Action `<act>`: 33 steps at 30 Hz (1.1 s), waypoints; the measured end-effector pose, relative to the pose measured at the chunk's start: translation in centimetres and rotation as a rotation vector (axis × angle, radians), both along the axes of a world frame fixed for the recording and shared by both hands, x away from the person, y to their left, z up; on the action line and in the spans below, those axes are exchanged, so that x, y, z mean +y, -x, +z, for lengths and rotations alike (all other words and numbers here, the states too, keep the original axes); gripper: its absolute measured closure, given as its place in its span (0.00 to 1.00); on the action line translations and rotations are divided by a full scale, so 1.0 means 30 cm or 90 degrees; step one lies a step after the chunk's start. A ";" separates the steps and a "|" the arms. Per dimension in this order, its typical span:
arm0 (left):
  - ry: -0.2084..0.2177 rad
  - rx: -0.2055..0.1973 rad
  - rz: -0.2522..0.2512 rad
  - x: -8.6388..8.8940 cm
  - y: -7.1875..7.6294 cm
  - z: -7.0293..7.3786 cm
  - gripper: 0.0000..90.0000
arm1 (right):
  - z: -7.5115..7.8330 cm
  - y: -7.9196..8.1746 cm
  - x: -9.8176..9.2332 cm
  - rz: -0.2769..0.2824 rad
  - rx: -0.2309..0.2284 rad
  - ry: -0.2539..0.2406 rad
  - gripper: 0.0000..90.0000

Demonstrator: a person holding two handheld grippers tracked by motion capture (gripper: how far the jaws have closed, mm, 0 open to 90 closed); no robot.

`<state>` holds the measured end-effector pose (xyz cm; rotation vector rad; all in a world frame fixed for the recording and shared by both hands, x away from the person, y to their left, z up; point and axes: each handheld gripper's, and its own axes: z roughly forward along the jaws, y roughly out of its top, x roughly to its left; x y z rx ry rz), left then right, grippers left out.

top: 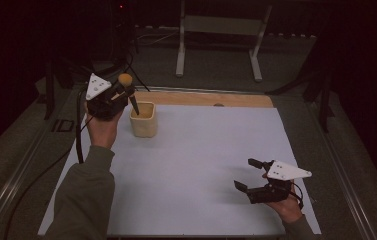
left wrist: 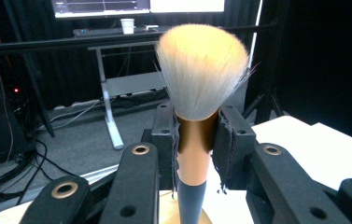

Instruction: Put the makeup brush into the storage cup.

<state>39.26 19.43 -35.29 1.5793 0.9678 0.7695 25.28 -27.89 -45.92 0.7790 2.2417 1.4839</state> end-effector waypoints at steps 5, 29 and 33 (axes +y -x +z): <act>0.001 0.004 0.011 -0.005 -0.013 -0.006 0.81 | -0.002 0.001 0.003 0.002 0.002 0.003 0.12; -0.012 0.030 0.034 -0.026 -0.056 -0.040 0.81 | -0.004 0.001 0.005 0.004 0.001 0.004 0.12; -0.011 0.035 0.035 -0.027 -0.061 -0.049 0.81 | -0.004 0.001 0.005 0.005 0.002 0.003 0.12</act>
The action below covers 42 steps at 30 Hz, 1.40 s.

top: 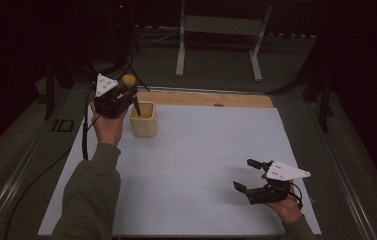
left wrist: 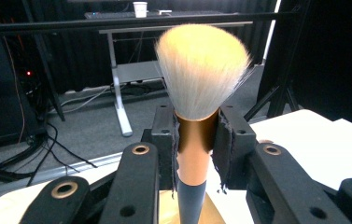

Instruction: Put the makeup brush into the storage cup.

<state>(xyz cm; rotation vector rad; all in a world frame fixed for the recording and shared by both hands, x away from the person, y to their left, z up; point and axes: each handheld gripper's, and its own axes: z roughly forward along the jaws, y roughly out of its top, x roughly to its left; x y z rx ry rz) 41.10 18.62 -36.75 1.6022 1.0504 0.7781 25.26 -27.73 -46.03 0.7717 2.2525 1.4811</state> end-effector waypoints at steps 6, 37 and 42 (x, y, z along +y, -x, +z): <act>0.006 0.008 -0.004 -0.014 -0.010 -0.014 0.81 | -0.001 -0.001 0.000 0.001 0.000 0.000 0.12; 0.048 0.045 -0.026 -0.008 -0.027 -0.075 0.36 | -0.002 -0.001 -0.002 0.001 0.000 0.001 0.12; 0.066 0.054 -0.015 0.012 -0.032 -0.071 0.02 | -0.002 0.000 -0.001 0.001 0.000 0.001 0.12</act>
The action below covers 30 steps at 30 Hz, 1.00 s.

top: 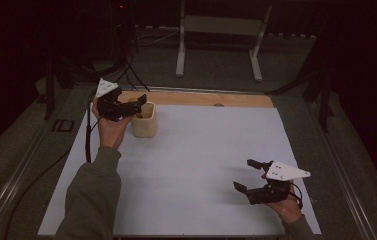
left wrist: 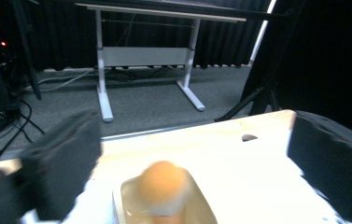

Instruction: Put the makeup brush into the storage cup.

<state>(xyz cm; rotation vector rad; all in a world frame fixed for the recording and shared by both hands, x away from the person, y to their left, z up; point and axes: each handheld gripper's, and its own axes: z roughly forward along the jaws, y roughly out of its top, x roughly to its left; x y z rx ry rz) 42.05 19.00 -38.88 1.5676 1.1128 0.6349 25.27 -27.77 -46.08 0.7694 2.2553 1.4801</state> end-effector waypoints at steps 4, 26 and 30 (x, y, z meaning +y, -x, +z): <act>-0.010 0.006 0.003 0.011 0.002 -0.001 0.02 | -0.001 0.000 0.001 0.001 0.001 0.001 0.12; -0.027 0.012 -0.019 0.019 0.023 -0.021 0.02 | -0.004 -0.003 0.002 0.003 0.004 0.002 0.12; -0.031 0.012 -0.026 0.025 0.031 -0.020 0.02 | -0.005 -0.003 0.002 0.004 0.005 0.001 0.12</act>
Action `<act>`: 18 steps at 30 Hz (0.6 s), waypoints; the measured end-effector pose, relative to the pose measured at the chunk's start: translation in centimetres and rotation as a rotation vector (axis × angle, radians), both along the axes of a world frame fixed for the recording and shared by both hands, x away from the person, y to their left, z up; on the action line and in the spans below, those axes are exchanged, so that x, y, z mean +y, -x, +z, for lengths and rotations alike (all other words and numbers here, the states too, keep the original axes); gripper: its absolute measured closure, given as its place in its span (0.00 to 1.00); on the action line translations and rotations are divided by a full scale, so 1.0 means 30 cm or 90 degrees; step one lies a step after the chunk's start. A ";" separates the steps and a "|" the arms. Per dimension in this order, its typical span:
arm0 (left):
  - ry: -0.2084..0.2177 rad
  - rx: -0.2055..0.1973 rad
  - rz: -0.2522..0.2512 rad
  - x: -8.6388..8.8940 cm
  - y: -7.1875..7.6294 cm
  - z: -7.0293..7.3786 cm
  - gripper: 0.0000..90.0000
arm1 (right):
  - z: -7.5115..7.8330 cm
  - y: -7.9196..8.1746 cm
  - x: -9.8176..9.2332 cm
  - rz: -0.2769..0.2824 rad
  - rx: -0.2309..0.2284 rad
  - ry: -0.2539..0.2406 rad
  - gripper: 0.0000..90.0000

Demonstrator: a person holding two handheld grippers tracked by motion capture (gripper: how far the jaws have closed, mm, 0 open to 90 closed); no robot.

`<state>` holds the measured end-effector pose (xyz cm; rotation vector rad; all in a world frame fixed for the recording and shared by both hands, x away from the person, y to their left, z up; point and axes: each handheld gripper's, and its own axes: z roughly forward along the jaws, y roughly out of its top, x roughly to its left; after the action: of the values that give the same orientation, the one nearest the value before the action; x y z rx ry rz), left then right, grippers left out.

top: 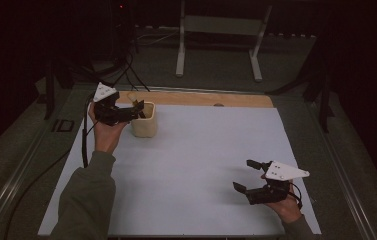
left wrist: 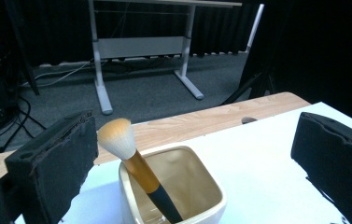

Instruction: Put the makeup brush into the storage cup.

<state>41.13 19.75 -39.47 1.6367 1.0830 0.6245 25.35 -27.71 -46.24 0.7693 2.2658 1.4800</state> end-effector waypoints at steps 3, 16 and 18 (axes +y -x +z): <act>-0.005 0.000 -0.004 0.004 0.006 0.000 0.02 | -0.001 -0.001 -0.002 0.000 0.001 -0.001 0.12; -0.008 -0.013 -0.021 0.024 0.051 -0.004 0.02 | -0.002 -0.002 -0.004 0.000 0.003 -0.003 0.12; -0.006 -0.017 -0.022 0.029 0.064 -0.006 0.02 | -0.002 -0.002 -0.004 0.000 0.003 -0.003 0.12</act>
<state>39.21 20.62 -39.66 1.6476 1.0320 0.6273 25.41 -27.82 -46.29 0.7758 2.2664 1.4853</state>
